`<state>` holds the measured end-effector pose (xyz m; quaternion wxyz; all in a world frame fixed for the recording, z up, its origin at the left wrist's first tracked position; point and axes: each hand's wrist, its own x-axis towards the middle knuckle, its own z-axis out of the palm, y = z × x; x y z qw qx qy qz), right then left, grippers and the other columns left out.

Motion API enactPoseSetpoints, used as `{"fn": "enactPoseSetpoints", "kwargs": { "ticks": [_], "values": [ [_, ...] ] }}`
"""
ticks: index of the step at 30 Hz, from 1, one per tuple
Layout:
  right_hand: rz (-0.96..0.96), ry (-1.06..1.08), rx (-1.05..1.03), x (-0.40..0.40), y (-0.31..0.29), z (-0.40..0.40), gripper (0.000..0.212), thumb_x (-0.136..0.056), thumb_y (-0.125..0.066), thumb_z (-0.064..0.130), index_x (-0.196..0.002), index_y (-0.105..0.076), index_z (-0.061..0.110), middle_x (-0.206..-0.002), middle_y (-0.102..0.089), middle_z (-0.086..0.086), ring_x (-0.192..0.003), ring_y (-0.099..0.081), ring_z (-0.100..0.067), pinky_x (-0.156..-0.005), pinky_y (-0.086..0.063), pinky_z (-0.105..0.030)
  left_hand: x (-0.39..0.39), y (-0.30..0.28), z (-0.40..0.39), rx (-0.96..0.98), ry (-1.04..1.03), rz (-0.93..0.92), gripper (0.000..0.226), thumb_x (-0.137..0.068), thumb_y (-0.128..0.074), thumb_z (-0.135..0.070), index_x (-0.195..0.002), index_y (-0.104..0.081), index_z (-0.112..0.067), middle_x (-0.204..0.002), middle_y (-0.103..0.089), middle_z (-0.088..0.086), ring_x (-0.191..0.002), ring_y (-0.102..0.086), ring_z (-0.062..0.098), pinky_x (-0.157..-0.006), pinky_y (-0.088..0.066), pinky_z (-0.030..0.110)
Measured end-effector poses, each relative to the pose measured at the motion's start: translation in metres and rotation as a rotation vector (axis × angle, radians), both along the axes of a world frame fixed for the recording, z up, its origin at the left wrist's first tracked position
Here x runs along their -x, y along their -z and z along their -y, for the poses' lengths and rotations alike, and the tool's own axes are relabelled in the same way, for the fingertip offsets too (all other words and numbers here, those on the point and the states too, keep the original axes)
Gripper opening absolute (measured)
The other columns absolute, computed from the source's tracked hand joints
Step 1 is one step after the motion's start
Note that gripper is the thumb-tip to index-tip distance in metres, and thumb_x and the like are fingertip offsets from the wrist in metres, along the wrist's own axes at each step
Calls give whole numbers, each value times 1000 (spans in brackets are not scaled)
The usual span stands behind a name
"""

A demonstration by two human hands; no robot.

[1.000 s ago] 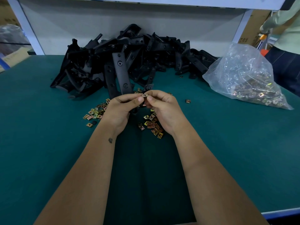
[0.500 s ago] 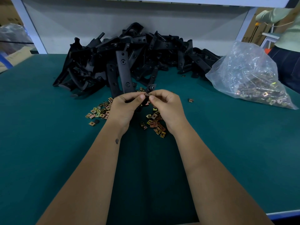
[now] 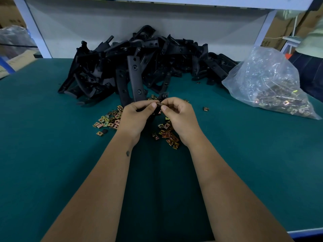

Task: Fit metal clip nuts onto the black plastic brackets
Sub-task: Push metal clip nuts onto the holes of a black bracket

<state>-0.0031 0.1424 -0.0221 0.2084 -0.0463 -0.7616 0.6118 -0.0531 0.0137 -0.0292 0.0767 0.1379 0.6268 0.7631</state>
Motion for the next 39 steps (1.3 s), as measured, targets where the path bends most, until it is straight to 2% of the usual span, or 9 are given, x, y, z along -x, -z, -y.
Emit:
{"fn": "enactPoseSetpoints", "kwargs": {
  "ticks": [6,10,14,20,23,29,31,35,39],
  "values": [
    [2,19,-14,0,0,1,10,-93,-61,7,-92,-68,15,-90,-69,-1,-83,-61,-7,-76,-50,-16,-1,-1,-1,-5,-6,23,13,-94,-65,-10,-95,-76,-17,-101,-76,5,-100,-70,14,-84,-53,21],
    [-14,71,-35,0,-1,4,8,-93,-63,11,-90,-67,17,-87,-68,1,-75,-60,3,-59,-46,-8,-2,-4,-2,-21,-9,53,16,-92,-66,-9,-89,-78,-19,-97,-77,5,-100,-70,18,-88,-54,27],
    [-33,125,-75,-1,-1,6,7,-93,-63,13,-90,-67,18,-85,-66,10,-76,-59,7,-67,-43,-6,-3,-4,-2,49,-20,-47,12,-86,-74,-12,-92,-77,-22,-99,-76,3,-102,-70,17,-97,-53,33],
    [-33,165,-95,-1,-2,6,6,-93,-63,14,-95,-69,17,-89,-67,10,-83,-60,3,-68,-43,-4,-4,-2,-4,95,-83,-97,14,-87,-75,-20,-86,-79,-33,-107,-73,7,-118,-59,27,-105,-46,45],
    [-40,140,-57,-1,-2,6,8,-92,-64,12,-90,-68,18,-87,-67,7,-75,-59,8,-58,-44,-5,-5,-2,-4,93,-83,-96,22,-88,-73,-16,-78,-78,-36,-103,-74,6,-113,-63,24,-101,-49,40],
    [-48,30,56,-1,-4,3,17,-90,-64,6,-80,-68,20,-77,-66,10,-73,-60,5,-70,-47,-11,-3,-6,2,10,51,6,15,-91,-66,-9,-87,-76,-19,-86,-76,-3,-87,-70,7,-76,-52,17],
    [-47,40,61,-1,-3,4,16,-90,-65,6,-80,-68,19,-77,-67,10,-73,-60,4,-70,-47,-11,-4,-5,1,25,34,-21,16,-91,-66,-9,-86,-76,-21,-90,-75,-1,-92,-69,9,-81,-52,20],
    [-56,86,60,0,-2,7,12,-88,-66,10,-81,-68,18,-76,-67,9,-71,-60,4,-64,-46,-9,-3,-3,-1,86,-14,-30,11,-93,-66,-15,-91,-75,-22,-122,-62,21,-118,-58,28,-105,-46,42],
    [-48,111,69,0,-3,7,7,-88,-67,12,-82,-70,16,-76,-67,7,-69,-59,4,-56,-45,-9,-2,-4,-1,94,-13,-14,11,-94,-65,-17,-93,-74,-23,-128,-56,25,-121,-56,31,-109,-43,46]
  ]
}}
